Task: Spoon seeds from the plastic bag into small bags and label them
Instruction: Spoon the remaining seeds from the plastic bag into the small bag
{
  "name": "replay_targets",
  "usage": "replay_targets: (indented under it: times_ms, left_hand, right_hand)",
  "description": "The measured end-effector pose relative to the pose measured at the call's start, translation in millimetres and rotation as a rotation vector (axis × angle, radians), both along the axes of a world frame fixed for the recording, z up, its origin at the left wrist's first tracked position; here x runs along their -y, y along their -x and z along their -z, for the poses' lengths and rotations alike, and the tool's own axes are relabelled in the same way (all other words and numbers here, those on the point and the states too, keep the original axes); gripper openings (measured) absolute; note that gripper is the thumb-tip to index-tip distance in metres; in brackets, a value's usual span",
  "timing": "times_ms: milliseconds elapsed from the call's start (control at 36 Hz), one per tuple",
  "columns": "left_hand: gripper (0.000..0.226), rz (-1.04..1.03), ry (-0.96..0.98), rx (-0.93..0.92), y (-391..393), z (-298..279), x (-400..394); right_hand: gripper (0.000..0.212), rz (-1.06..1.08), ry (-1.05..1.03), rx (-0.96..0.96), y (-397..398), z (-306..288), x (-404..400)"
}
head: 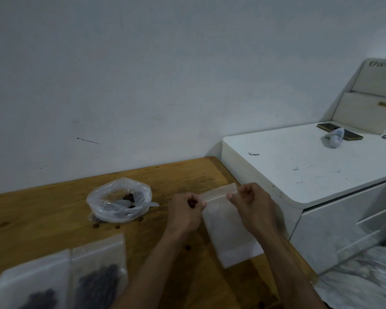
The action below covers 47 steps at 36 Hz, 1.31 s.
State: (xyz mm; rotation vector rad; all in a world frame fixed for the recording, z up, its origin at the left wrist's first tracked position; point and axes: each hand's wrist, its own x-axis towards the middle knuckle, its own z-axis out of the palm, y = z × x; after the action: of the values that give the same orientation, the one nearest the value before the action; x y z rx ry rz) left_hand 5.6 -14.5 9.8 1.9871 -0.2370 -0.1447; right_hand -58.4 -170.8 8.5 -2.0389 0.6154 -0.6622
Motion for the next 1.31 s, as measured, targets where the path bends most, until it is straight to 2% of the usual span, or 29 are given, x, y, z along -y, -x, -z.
replay_targets:
  times_ms: [56,194,250,333,444,500,556,611,667,722,861,1056,1194,1306]
  left_hand:
    - [0.007,0.014,0.054,-0.043,0,-5,-1]
    - [0.01,0.065,0.353,-0.216,3,-25,-4]
    - [0.011,0.081,0.418,-0.211,4,-33,-9]
    - [0.014,0.128,0.353,-0.103,2,-47,-31]
    - [0.014,0.161,0.183,0.045,5,-72,-75]
    - [0.012,0.036,0.101,0.194,13,-86,-94]
    - [0.025,-0.17,-0.04,0.392,21,-97,-111]
    - [0.033,-0.258,-0.052,0.461,29,-105,-127]
    - [0.045,-0.229,0.048,0.361,36,-112,-140]
    - [0.051,-0.201,0.169,0.265,41,-114,-152]
    - [0.039,-0.186,0.309,0.224,39,-111,-186]
    - [0.059,-0.079,0.304,0.181,44,-108,-211]
    - [0.048,-0.06,0.335,0.183,41,-106,-217]
    - [0.042,-0.045,0.363,0.19,37,-104,-220]
  right_hand:
    - [0.019,-0.052,-0.087,0.054,1,-6,1]
    - [0.013,-0.184,-0.372,0.208,3,-31,-2]
    - [0.015,-0.244,-0.444,0.226,3,-40,-7]
    - [0.022,-0.37,-0.508,0.201,3,-56,-20]
    - [0.015,-0.587,-0.392,0.098,1,-71,-43]
    - [0.017,-0.623,-0.335,0.118,-2,-76,-63]
    - [0.024,-0.568,-0.217,0.189,-6,-79,-87]
    - [0.018,-0.548,-0.181,0.277,-8,-84,-114]
    - [0.009,-0.641,-0.287,0.319,-9,-88,-141]
    - [0.01,-0.792,-0.355,0.3,-9,-89,-161]
    - [0.029,-1.025,-0.614,0.2,-14,-93,-189]
    - [0.038,-1.063,-0.741,0.098,-22,-95,-206]
    - [0.031,-1.097,-0.897,0.087,-25,-93,-212]
    - [0.037,-1.088,-0.832,0.083,-29,-90,-215]
